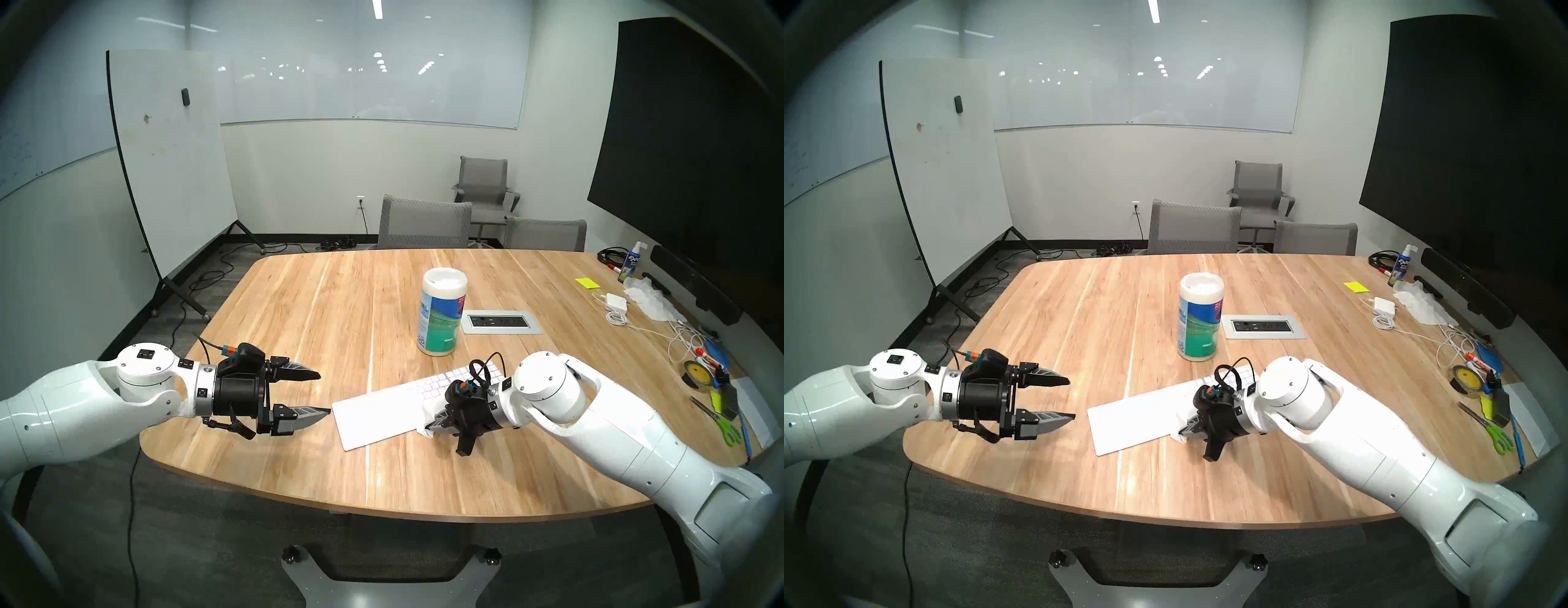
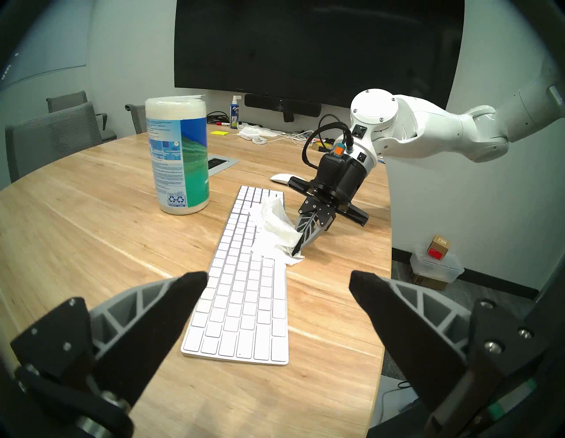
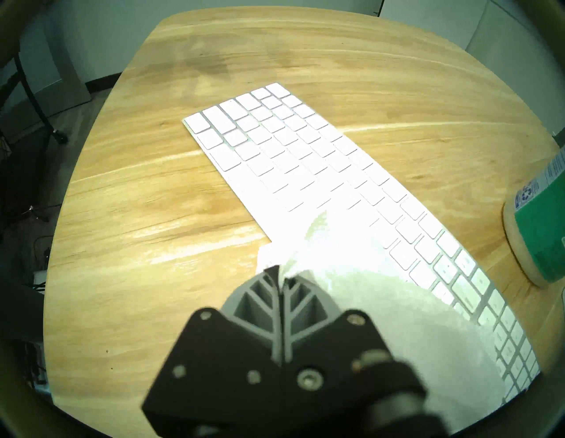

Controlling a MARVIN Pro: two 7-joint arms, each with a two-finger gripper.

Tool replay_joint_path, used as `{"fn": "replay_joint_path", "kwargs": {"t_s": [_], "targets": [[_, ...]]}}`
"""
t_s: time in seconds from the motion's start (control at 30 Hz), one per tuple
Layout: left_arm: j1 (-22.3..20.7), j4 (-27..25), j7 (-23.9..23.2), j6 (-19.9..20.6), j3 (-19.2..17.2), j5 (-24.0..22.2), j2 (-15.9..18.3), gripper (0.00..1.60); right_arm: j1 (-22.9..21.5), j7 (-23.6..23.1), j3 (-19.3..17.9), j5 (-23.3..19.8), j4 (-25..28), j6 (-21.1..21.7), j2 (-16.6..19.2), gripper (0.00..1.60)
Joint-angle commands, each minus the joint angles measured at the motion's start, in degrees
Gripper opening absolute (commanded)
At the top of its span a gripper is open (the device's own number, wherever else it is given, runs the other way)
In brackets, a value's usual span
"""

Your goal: Wipe the keyboards and mice with a disinfecting wipe, then set the wipe down

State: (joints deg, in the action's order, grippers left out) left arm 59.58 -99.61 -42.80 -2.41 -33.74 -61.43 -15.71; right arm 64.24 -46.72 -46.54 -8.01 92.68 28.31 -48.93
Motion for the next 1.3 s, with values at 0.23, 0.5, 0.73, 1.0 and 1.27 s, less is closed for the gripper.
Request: {"fn": "replay_joint_path", "kwargs": {"t_s": [0.23,0.5,0.73,1.0,1.27], "targets": [[-0.56,-0.12,0.04,-0.23,-0.57,-0.32,-0.1,1.6,-1.92,0.24,-0.62,-0.49,1.38,1.47,-3.19,0.0],[-0.56,-0.12,0.04,-0.23,-0.57,-0.32,-0.09,1.6,-2.89,-0.58,0.52,-0.28,1.46,3.24,-5.17,0.0],[-0.57,-0.12,0.04,-0.23,-0.56,-0.31,-0.09,1.6,-3.53,-0.63,1.3,0.24,1.83,4.15,-6.69,0.0],[-0.57,-0.12,0.04,-0.24,-0.55,-0.32,-0.09,1.6,-3.79,0.32,2.67,1.14,1.43,5.15,-8.68,0.0],[-0.58,-0.12,0.04,-0.24,-0.55,-0.32,-0.09,1.6,-3.51,1.26,3.91,1.88,2.04,6.65,-10.61,0.0]]}}
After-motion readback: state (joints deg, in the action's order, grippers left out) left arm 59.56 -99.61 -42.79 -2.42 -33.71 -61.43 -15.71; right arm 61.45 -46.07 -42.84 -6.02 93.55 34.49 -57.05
